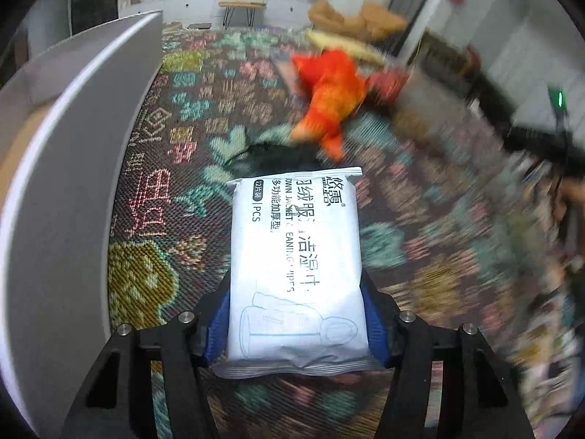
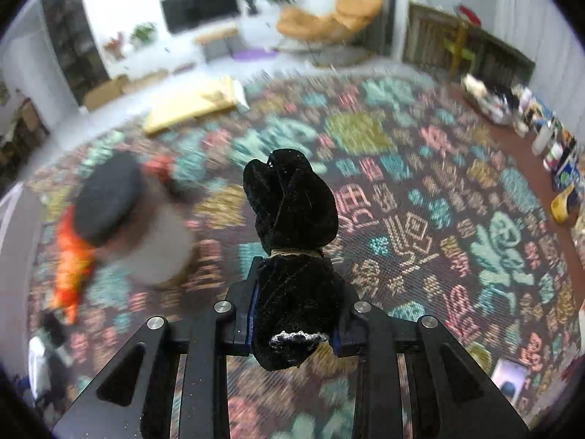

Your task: Organize soft objects

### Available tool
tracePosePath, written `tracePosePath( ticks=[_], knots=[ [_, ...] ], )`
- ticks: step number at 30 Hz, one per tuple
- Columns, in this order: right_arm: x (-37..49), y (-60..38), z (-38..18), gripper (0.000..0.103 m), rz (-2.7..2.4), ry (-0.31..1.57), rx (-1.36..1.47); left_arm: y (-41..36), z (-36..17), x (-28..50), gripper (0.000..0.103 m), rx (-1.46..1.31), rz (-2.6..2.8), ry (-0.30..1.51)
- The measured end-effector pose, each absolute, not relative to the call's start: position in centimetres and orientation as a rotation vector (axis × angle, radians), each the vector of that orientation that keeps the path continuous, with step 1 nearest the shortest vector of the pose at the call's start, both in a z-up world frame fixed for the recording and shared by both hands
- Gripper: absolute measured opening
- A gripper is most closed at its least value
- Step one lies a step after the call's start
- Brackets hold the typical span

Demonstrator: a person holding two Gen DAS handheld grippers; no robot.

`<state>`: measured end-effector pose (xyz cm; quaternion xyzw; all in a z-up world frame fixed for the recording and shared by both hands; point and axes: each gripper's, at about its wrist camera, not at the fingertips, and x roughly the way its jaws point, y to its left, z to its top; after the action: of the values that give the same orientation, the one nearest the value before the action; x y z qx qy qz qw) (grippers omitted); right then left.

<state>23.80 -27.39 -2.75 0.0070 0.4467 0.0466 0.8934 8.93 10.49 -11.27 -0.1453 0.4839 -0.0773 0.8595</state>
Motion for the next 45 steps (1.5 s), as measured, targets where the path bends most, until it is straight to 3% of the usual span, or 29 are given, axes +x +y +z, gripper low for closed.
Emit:
tracePosePath(
  ticks=[8, 13, 15, 16, 17, 20, 28, 34, 35, 37, 45],
  knots=[
    [16.5, -9.9, 4.2, 0.030, 0.573, 0.878, 0.015, 19.8, -3.0, 3.4, 0.061, -0.404, -0.061, 0.866],
    [11.3, 3.6, 4.3, 0.032, 0.911, 0.940, 0.095, 28.5, -2.6, -0.4, 0.064, -0.350, 0.248, 0.898],
    [9.3, 8.2, 3.6, 0.044, 0.982, 0.957, 0.122, 31.2, -3.6, -1.3, 0.073, -0.336, 0.367, 0.934],
    [8.7, 10.3, 2.9, 0.070, 1.008, 0.972, 0.131, 32.2, -4.0, -1.7, 0.080, -0.334, 0.414, 0.940],
    [8.1, 12.7, 1.8, 0.086, 1.031, 1.011, 0.130, 33.2, -4.4, -2.3, 0.083, -0.333, 0.463, 0.941],
    [7.4, 14.7, -0.5, 0.085, 1.016, 1.066, 0.092, 35.4, -4.5, -3.5, 0.083, -0.346, 0.573, 0.918],
    [8.7, 4.2, -3.1, 0.085, 0.652, 0.853, -0.049, 32.5, -3.5, -3.1, 0.084, -0.404, 0.483, 0.796],
    [11.5, -9.5, -9.4, 0.085, 0.177, 0.883, -0.060, 21.0, -1.4, 0.6, 0.084, -0.327, 0.129, 0.785],
    [11.9, -11.8, -10.3, 0.085, 0.117, 0.904, -0.040, 18.6, -1.5, 1.1, 0.089, -0.304, 0.063, 0.796],
    [12.4, -15.3, -11.6, 0.085, 0.019, 0.931, 0.002, 13.8, -2.9, 2.4, 0.095, -0.257, -0.058, 0.841],
    [15.2, -20.3, -12.4, 0.085, -0.110, 0.917, 0.059, 6.3, -13.1, 9.1, 0.095, -0.183, -0.123, 0.991]
  ],
)
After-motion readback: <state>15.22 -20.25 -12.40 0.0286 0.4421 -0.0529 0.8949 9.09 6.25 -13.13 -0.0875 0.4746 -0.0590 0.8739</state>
